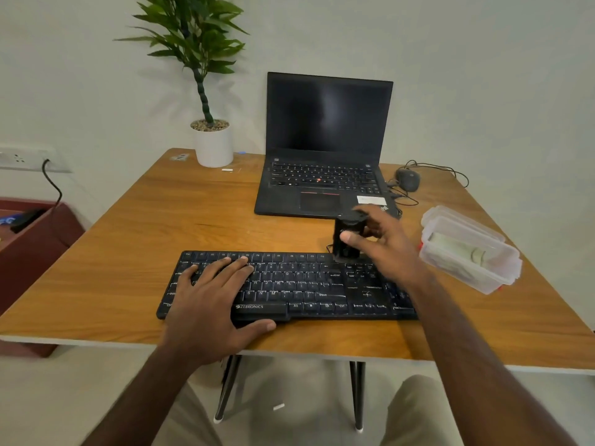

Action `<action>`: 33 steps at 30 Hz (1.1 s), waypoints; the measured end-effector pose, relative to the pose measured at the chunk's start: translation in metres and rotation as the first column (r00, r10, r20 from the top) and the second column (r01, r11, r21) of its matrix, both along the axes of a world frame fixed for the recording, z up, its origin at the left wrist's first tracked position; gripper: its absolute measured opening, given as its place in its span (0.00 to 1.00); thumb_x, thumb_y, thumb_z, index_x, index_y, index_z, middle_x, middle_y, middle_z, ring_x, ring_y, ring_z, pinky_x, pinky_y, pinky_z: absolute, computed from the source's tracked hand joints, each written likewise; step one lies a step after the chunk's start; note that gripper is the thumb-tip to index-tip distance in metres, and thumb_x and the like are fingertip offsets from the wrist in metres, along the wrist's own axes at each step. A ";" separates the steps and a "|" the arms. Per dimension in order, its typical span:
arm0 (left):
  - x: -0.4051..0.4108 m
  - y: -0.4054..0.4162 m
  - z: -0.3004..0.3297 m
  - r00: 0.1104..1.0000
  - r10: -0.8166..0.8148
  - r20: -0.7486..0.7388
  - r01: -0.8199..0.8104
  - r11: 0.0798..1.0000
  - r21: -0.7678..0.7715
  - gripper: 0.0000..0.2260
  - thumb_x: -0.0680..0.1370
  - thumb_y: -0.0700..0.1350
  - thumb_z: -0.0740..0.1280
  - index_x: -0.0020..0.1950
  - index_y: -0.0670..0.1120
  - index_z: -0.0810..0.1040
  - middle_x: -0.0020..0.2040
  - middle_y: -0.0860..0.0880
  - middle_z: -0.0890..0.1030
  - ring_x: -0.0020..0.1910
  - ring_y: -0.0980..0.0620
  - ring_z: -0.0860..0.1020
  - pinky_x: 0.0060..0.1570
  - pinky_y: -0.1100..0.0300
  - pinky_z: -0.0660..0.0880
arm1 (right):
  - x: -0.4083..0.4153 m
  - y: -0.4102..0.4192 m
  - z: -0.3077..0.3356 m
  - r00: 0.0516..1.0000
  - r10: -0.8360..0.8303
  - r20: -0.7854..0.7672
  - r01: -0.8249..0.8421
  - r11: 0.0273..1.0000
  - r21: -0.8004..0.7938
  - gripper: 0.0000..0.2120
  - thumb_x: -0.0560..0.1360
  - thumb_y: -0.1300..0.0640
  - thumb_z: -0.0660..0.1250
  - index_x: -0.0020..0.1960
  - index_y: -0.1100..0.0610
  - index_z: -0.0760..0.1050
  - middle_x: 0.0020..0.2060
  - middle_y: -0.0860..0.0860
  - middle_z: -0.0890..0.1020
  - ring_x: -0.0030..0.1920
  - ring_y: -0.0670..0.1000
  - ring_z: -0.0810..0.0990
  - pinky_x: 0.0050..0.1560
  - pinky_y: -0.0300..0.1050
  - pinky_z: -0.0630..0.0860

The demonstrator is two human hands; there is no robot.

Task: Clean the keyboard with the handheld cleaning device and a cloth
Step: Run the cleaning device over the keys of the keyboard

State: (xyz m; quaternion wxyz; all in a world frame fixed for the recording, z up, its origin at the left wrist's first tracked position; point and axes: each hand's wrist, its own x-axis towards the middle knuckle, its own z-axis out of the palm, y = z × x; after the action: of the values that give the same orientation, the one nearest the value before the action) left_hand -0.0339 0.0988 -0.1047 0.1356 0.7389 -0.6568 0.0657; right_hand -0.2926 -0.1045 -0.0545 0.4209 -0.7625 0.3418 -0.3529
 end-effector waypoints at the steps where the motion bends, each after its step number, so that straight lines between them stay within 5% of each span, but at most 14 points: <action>1: 0.001 0.000 0.000 1.000 0.002 0.001 -0.002 1.000 0.004 0.45 0.69 0.81 0.53 0.74 0.51 0.72 0.75 0.53 0.72 0.74 0.51 0.68 0.71 0.36 0.63 | 0.001 0.002 -0.004 1.000 0.014 -0.002 -0.014 1.000 0.003 0.16 0.76 0.54 0.74 0.62 0.45 0.77 0.53 0.44 0.83 0.54 0.43 0.81 0.51 0.40 0.81; 4: 0.002 -0.001 0.001 1.000 0.000 0.005 0.000 1.000 0.002 0.45 0.69 0.81 0.53 0.74 0.51 0.71 0.75 0.53 0.71 0.74 0.51 0.68 0.71 0.36 0.63 | -0.013 -0.008 -0.003 0.996 -0.085 -0.013 0.085 0.996 -0.007 0.18 0.75 0.52 0.75 0.63 0.44 0.76 0.55 0.45 0.83 0.57 0.47 0.81 0.55 0.47 0.80; 10: 0.018 0.001 0.003 1.000 0.001 0.013 -0.001 1.000 0.031 0.45 0.69 0.81 0.52 0.74 0.52 0.71 0.75 0.53 0.72 0.74 0.50 0.69 0.72 0.38 0.63 | -0.021 -0.012 0.007 0.985 -0.169 0.040 0.171 0.983 -0.069 0.17 0.76 0.53 0.74 0.63 0.44 0.75 0.56 0.41 0.81 0.56 0.41 0.79 0.51 0.33 0.75; 13: 0.034 0.007 0.008 0.999 -0.016 0.035 0.014 0.998 0.060 0.44 0.70 0.81 0.51 0.76 0.53 0.70 0.75 0.54 0.70 0.74 0.51 0.67 0.72 0.41 0.59 | -0.010 -0.007 -0.003 0.989 -0.143 0.043 0.143 0.990 0.001 0.18 0.76 0.50 0.74 0.64 0.45 0.75 0.58 0.45 0.82 0.56 0.46 0.81 0.49 0.40 0.81; 18: -0.021 -0.007 0.022 0.995 -0.030 0.091 0.019 0.992 0.127 0.50 0.66 0.84 0.51 0.73 0.49 0.73 0.72 0.45 0.74 0.72 0.41 0.71 0.68 0.25 0.57 | 0.011 -0.001 -0.001 0.996 -0.087 0.026 0.087 0.996 0.007 0.18 0.78 0.51 0.72 0.66 0.46 0.74 0.58 0.45 0.80 0.53 0.45 0.81 0.42 0.36 0.81; 23: -0.094 -0.047 0.029 0.995 -0.091 0.049 0.078 0.973 0.218 0.49 0.68 0.82 0.48 0.82 0.54 0.49 0.83 0.48 0.51 0.81 0.47 0.48 0.72 0.29 0.38 | 0.003 -0.006 0.003 0.997 -0.053 -0.051 0.050 0.996 -0.071 0.17 0.76 0.50 0.74 0.63 0.41 0.75 0.54 0.38 0.82 0.54 0.41 0.81 0.53 0.44 0.81; 26: -0.094 -0.055 0.022 0.997 -0.029 0.065 0.014 0.974 0.225 0.49 0.68 0.82 0.47 0.82 0.55 0.49 0.83 0.48 0.51 0.81 0.47 0.48 0.73 0.30 0.41 | -0.021 -0.015 0.009 0.994 -0.093 -0.060 0.085 0.988 -0.130 0.18 0.75 0.53 0.75 0.60 0.38 0.75 0.52 0.31 0.81 0.54 0.37 0.80 0.55 0.41 0.79; 30: -0.092 -0.054 0.016 1.000 -0.012 0.027 0.006 0.979 0.202 0.49 0.68 0.82 0.45 0.81 0.54 0.56 0.82 0.48 0.55 0.81 0.46 0.52 0.75 0.33 0.47 | -0.034 -0.020 0.003 0.992 -0.100 0.082 0.109 0.988 -0.108 0.18 0.75 0.56 0.75 0.63 0.50 0.78 0.55 0.45 0.83 0.57 0.48 0.82 0.59 0.50 0.79; 33: -0.092 -0.054 0.013 1.000 -0.013 0.013 0.010 0.980 0.197 0.49 0.68 0.83 0.45 0.79 0.53 0.63 0.80 0.46 0.62 0.79 0.44 0.59 0.73 0.31 0.54 | -0.026 -0.016 -0.006 0.999 -0.032 0.021 0.034 0.994 -0.103 0.18 0.75 0.55 0.75 0.63 0.48 0.78 0.56 0.47 0.84 0.58 0.51 0.82 0.59 0.56 0.80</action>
State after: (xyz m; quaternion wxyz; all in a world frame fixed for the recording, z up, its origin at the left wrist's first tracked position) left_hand -0.1256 0.0443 -0.0915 0.0577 0.7444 -0.6652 0.0047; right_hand -0.3190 -0.1204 -0.0601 0.3784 -0.7741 0.3315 -0.3842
